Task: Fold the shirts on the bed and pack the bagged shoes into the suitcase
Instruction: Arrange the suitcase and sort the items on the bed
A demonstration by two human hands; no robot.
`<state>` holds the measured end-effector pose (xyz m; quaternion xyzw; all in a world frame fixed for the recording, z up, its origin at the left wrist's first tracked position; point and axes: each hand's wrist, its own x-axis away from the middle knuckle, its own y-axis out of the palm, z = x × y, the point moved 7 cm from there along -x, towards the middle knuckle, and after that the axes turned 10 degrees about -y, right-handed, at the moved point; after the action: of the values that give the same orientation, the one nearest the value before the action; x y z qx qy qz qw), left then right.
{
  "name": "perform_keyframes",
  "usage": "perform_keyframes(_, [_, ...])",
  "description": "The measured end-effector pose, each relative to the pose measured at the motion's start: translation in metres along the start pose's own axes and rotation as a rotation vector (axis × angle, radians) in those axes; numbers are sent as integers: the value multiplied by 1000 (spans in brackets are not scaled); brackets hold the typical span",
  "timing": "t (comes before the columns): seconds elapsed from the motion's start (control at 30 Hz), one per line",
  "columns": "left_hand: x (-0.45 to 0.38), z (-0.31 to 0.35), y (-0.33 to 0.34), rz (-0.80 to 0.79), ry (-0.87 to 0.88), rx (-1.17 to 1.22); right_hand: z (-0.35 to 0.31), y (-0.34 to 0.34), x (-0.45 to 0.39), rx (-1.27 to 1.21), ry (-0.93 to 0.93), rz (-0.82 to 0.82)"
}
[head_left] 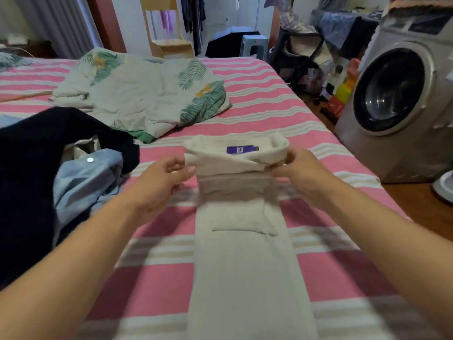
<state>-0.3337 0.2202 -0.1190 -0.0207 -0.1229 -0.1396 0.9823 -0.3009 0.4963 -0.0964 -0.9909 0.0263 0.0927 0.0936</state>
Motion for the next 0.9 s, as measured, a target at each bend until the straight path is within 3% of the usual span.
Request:
perform_keyframes(0.07, [46,-22,-4,-18,-17,-206,-5,5,54,205,-37,-151])
perform_keyframes(0.17, [96,-65,2,-164,-249,-392,17,2,112,584,-17,-292])
perform_keyframes(0.23, [107,-73,4,-135,-269,-454,24,-6,129,585,8,-229])
perform_keyframes(0.33, [113,-77,9,32,-262,-359,26,-12,135,359,126,-19])
perform_keyframes(0.47, [118,-86,26,152,-232,-584,27,8,136,592,199,-119])
perform_keyframes(0.53, [110,-88,25,186,-247,-501,26,8,128,618,251,-83])
perform_keyframes(0.7, [55,-70,15,278,-310,-168,33,7,84,386,386,75])
perform_keyframes(0.9, [-2,-48,23,295,-249,-97,52,14,31,317,275,159])
